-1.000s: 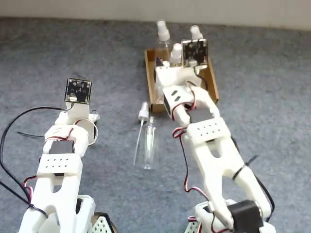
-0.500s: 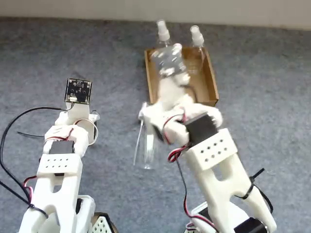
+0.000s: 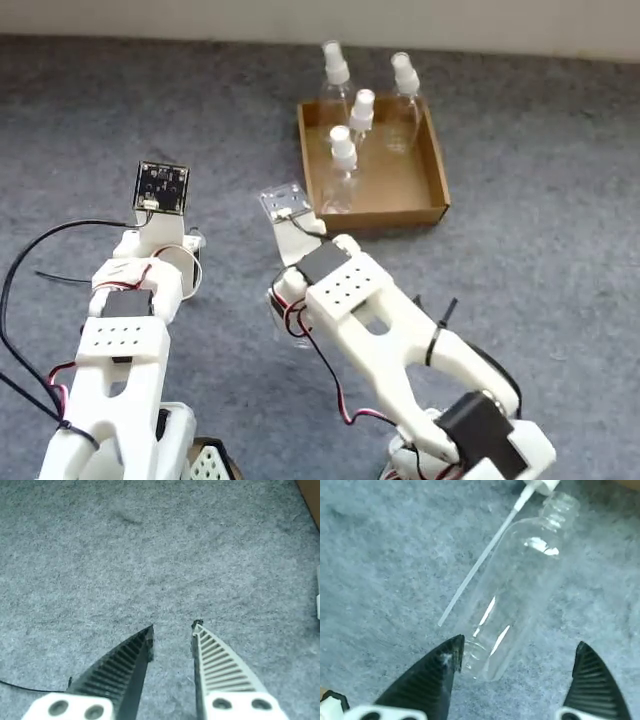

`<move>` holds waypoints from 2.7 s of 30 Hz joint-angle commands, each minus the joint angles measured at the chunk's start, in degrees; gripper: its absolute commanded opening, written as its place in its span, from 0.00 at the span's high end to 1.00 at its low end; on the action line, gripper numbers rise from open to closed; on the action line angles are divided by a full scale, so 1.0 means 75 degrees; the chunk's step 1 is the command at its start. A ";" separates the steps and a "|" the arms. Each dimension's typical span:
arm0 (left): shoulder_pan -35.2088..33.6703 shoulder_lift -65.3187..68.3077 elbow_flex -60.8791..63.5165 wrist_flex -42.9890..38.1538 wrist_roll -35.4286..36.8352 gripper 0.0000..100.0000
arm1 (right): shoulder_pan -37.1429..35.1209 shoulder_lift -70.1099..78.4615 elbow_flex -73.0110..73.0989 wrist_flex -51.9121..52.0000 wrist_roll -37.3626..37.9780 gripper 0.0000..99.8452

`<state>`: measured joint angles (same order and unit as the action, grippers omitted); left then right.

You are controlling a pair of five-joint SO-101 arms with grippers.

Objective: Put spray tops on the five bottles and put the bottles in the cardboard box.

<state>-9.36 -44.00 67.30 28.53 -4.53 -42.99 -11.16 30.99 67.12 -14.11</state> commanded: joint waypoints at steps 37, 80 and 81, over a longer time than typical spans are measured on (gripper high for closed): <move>0.0158 -0.0029 0.0018 -0.0152 -0.0012 0.87 | 0.4788 -0.1119 0.2549 0.0100 0.2344 1.00; 0.2678 0.7390 -0.9102 0.5111 -0.1043 0.81 | 0.9735 -0.1096 0.3030 -0.1612 0.5802 0.99; 0.2678 0.7508 -0.9207 0.5122 -0.1043 0.81 | 0.9735 -0.1096 0.3030 -0.1612 0.5802 0.99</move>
<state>9.63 10.68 4.62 64.84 -11.56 30.86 -19.87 52.97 55.34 28.79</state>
